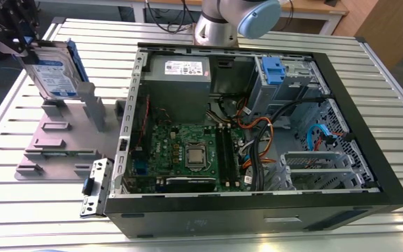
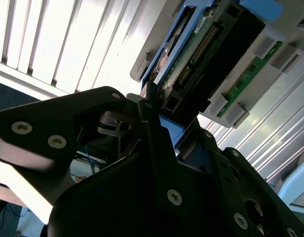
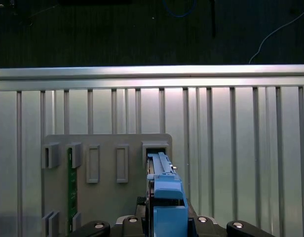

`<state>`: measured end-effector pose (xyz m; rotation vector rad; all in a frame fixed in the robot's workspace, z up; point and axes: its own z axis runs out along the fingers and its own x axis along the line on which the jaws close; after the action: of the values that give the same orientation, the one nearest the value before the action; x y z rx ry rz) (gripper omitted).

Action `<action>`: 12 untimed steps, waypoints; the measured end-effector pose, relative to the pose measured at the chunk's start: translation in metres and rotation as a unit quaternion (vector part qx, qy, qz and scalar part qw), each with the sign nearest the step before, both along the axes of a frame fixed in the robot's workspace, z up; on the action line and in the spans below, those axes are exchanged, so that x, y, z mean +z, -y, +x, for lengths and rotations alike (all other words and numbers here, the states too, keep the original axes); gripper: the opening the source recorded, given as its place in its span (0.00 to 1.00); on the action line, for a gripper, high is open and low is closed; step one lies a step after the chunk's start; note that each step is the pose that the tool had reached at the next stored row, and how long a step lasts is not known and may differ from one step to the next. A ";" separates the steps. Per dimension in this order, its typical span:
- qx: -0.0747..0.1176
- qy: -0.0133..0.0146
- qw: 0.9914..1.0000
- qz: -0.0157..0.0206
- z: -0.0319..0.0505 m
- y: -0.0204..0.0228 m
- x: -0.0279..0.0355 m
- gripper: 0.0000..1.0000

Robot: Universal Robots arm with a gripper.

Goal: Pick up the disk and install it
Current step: 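Pick up the disk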

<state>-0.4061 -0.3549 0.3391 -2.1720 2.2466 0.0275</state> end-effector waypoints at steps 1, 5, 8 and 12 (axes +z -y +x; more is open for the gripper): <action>0.000 0.000 1.000 0.000 0.0000 0.0000 0.0002 0.36; 0.000 0.000 1.000 0.000 0.0000 0.0000 0.0011 0.36; 0.000 0.000 1.000 0.000 0.0000 0.0000 0.0017 0.36; 0.000 0.000 1.000 0.000 0.0000 0.0000 0.0026 0.36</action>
<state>-0.4061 -0.3549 0.3417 -2.1719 2.2465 0.0275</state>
